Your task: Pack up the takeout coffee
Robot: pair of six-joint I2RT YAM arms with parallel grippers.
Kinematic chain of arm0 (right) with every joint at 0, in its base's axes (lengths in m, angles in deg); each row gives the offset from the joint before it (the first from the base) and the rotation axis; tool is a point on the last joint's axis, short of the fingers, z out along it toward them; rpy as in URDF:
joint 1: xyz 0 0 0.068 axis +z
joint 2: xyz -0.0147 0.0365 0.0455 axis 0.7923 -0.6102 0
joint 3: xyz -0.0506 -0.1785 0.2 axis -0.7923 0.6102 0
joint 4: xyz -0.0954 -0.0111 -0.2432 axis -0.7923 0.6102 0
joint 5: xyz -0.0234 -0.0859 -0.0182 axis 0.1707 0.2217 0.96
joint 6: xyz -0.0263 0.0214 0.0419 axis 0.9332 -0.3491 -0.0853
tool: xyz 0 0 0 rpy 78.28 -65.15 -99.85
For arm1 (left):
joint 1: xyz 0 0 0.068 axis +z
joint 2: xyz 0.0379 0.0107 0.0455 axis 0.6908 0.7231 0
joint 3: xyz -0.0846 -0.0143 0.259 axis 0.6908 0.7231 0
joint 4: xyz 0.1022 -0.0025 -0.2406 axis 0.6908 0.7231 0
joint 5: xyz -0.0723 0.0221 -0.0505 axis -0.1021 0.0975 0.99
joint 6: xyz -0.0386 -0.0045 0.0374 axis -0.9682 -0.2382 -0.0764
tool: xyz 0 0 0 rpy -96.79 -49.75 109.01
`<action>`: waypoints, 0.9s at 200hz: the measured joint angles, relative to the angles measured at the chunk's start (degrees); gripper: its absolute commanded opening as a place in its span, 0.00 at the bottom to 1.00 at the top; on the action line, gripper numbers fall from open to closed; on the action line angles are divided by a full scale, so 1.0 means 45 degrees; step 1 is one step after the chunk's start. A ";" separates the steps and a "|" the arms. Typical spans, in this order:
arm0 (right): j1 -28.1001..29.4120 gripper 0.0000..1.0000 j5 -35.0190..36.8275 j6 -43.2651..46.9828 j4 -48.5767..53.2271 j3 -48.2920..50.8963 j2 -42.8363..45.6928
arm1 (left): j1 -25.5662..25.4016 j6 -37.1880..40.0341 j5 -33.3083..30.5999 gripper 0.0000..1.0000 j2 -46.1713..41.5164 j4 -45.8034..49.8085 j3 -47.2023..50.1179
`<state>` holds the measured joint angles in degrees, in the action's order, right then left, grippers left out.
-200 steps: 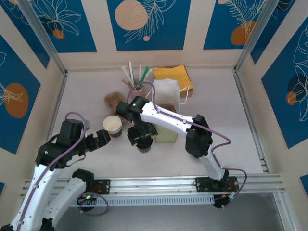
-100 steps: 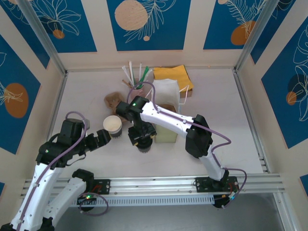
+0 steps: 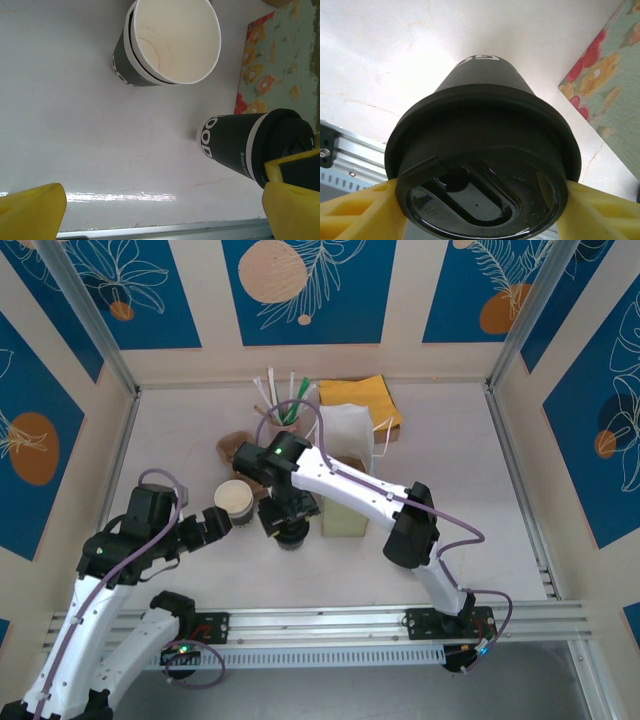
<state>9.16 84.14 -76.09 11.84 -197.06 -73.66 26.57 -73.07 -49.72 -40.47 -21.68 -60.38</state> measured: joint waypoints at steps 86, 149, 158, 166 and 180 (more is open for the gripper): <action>0.0238 0.69 0.0442 -0.0267 0.0840 -0.2856 0.0000 | 0.0000 0.0651 0.0180 1.00 0.0316 -0.0053 -0.0330; 0.0223 0.69 0.0738 -0.0515 0.0840 -0.3832 0.0233 | 0.0005 0.1229 0.1394 1.00 0.0364 -0.0753 -0.0719; 0.0223 0.69 0.0792 -0.0563 0.0840 -0.3832 0.0335 | 0.0005 0.1268 0.1608 1.00 0.0369 -0.0869 -0.0719; 0.0223 0.69 0.0855 -0.0612 0.0840 -0.3832 0.0447 | 0.0005 0.1282 0.1778 1.00 0.0369 -0.0981 -0.0719; 0.0209 0.69 0.0986 -0.0670 0.0845 -0.3832 0.0714 | 0.0005 0.1287 0.2064 1.00 0.0369 -0.1161 -0.0724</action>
<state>10.10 88.58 -79.10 15.64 -214.31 -70.45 26.59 -67.27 -40.43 -38.81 -26.91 -63.64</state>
